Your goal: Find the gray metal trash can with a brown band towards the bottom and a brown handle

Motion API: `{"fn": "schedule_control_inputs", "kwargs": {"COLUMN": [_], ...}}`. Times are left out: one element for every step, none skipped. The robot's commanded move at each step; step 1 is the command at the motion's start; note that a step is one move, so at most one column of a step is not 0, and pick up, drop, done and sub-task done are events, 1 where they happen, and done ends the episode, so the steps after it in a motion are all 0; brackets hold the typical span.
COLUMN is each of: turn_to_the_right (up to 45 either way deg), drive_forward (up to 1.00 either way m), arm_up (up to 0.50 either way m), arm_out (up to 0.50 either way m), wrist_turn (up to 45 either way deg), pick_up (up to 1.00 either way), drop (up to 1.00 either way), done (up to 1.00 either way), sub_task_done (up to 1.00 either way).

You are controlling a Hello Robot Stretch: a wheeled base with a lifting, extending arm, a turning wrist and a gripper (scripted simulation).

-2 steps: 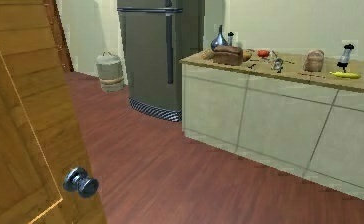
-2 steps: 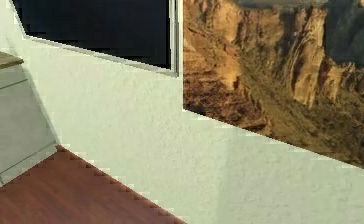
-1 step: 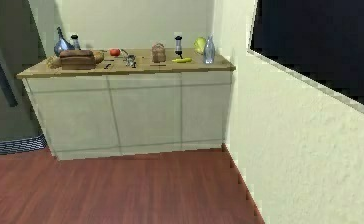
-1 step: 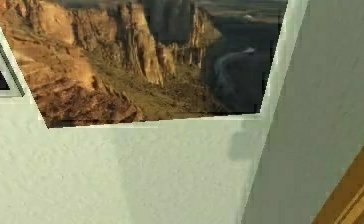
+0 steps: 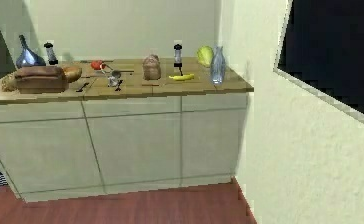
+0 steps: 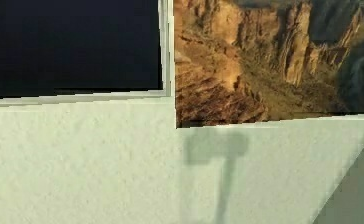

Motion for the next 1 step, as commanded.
{"fn": "schedule_control_inputs", "kwargs": {"turn_to_the_right": [-33.0], "drive_forward": [0.0], "arm_up": [0.0], "arm_out": [0.0], "wrist_turn": [0.0], "pick_up": [0.0], "drop": [0.0], "done": [0.0], "sub_task_done": [0.0]}}
